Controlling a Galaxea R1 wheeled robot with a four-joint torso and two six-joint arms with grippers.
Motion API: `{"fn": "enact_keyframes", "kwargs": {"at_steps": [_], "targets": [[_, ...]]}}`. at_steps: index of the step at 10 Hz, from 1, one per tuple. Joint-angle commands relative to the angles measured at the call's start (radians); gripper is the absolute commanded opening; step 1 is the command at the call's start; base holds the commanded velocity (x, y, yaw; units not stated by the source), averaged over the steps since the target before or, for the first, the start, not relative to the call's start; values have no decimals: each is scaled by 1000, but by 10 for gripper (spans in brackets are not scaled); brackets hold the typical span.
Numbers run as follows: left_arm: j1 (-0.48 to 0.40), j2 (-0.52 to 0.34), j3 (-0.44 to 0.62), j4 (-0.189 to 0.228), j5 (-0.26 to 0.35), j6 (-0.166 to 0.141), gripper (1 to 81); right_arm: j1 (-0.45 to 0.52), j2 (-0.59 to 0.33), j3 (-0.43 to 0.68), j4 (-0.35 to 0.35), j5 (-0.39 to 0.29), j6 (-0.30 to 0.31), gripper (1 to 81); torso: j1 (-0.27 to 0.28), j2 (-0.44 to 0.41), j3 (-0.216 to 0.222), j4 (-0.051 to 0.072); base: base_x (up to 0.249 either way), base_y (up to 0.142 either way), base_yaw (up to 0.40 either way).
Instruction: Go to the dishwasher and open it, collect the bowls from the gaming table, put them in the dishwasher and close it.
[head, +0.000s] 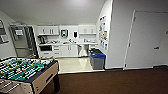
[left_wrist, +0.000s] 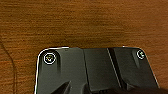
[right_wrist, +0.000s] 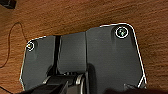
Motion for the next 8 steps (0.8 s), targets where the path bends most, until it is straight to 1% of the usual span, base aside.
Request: {"fn": "enact_keyframes", "kwargs": {"at_steps": [1, 5, 8], "targets": [[-65, 2, 1, 3, 38, 2, 811, 56, 3, 5, 2, -43, 1, 811, 0, 0, 0, 0, 0, 0, 0], [-63, 0, 3, -2, 38, 2, 811, 56, 5, 6, 4, -41, 3, 811, -1, 0, 0, 0, 78, 0, 0], [-65, 3, 1, -2, 38, 2, 811, 56, 8, 8, 2, -43, -3, 811, -2, 0, 0, 0, 127, 0, 0]]}}
